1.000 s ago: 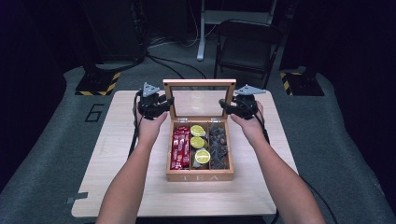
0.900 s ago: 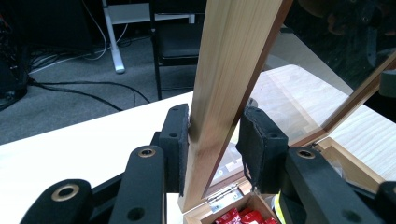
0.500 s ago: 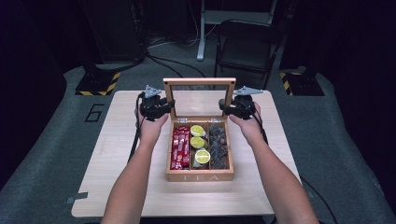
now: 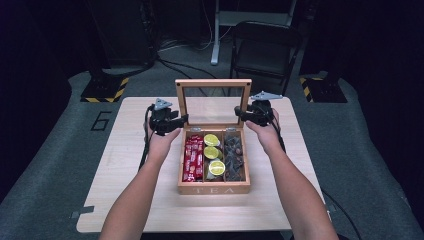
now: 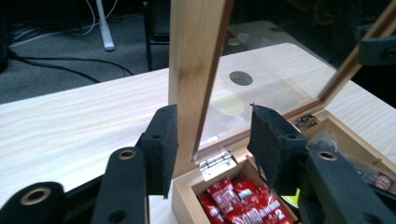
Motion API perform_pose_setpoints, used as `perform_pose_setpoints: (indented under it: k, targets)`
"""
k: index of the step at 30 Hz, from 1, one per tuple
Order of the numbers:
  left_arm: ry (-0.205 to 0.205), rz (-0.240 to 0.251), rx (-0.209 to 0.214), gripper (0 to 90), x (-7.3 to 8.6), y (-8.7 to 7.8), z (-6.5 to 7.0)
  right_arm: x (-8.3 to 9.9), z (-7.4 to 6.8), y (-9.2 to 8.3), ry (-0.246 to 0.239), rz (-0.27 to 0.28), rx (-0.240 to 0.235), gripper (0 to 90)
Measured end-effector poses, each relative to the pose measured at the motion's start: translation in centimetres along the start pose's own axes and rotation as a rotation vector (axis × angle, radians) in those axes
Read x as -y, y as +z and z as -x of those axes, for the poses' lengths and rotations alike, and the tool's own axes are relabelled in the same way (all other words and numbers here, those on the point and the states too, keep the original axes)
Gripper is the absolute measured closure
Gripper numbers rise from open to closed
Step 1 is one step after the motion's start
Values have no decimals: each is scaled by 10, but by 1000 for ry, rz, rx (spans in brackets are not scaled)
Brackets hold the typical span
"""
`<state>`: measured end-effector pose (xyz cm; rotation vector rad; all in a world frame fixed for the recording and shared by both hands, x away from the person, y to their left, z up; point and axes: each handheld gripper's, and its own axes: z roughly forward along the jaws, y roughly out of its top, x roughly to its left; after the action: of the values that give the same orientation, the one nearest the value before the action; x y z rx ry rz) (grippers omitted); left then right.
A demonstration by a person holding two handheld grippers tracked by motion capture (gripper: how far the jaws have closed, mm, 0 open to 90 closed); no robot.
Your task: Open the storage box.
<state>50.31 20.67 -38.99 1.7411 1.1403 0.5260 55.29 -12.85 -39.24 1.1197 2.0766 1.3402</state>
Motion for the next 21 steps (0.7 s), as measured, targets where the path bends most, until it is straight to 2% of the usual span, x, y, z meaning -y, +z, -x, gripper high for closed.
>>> perform_pose_setpoints:
  k: [4, 8, 10, 15, 19, 21]
  targets:
    - [-10, -12, 19, 480, 5, -6, -1, -3, 4, 2, 14, -15, -14, 533]
    - [-19, -12, 37, 464, 10, -12, 1, -8, 2, 6, -19, -43, 11, 525]
    - [-2, -13, 44, 462, 12, -15, 2, -8, 2, 8, -11, -41, 18, 519]
    - [2, -17, 52, 442, 20, -21, 7, -7, 5, 12, -11, -29, -8, 456]
    - [1, -28, 58, 424, 28, -25, 11, -10, 5, 14, -9, -42, -1, 448]
    - [14, -35, 64, 411, 32, -28, 14, -11, 4, 16, 1, -54, 8, 444]
